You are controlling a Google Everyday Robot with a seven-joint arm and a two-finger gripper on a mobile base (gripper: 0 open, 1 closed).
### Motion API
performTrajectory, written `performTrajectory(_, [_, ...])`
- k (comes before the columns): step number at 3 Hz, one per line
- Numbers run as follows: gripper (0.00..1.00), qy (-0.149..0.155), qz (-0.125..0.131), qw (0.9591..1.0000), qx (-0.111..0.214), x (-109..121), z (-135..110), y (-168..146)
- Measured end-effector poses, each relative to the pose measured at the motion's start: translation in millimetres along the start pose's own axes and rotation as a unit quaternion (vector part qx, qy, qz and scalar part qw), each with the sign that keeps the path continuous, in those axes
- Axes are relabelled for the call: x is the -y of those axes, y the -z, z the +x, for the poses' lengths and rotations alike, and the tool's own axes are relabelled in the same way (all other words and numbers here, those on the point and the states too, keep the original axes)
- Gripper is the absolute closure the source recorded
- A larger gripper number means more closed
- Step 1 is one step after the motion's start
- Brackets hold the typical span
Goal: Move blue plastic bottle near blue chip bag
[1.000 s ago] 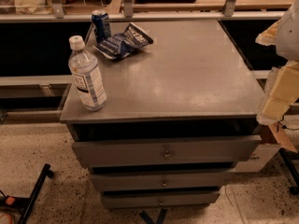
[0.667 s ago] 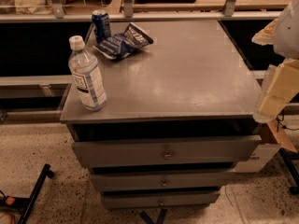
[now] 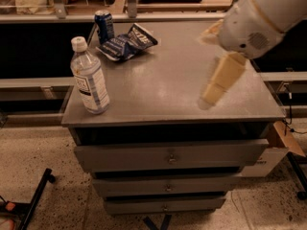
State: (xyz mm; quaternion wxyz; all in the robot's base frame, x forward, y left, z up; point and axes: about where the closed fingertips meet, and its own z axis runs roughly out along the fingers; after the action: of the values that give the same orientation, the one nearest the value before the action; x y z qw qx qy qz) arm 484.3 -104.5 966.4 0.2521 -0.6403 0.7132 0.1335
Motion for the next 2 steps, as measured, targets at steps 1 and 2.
performTrajectory(1, [0.00, 0.057, 0.013, 0.9958, 0.070, 2.4, -59.7, -30.3])
performTrajectory(2, [0.00, 0.064, 0.029, 0.9942, 0.081, 8.7, -71.2, -31.3])
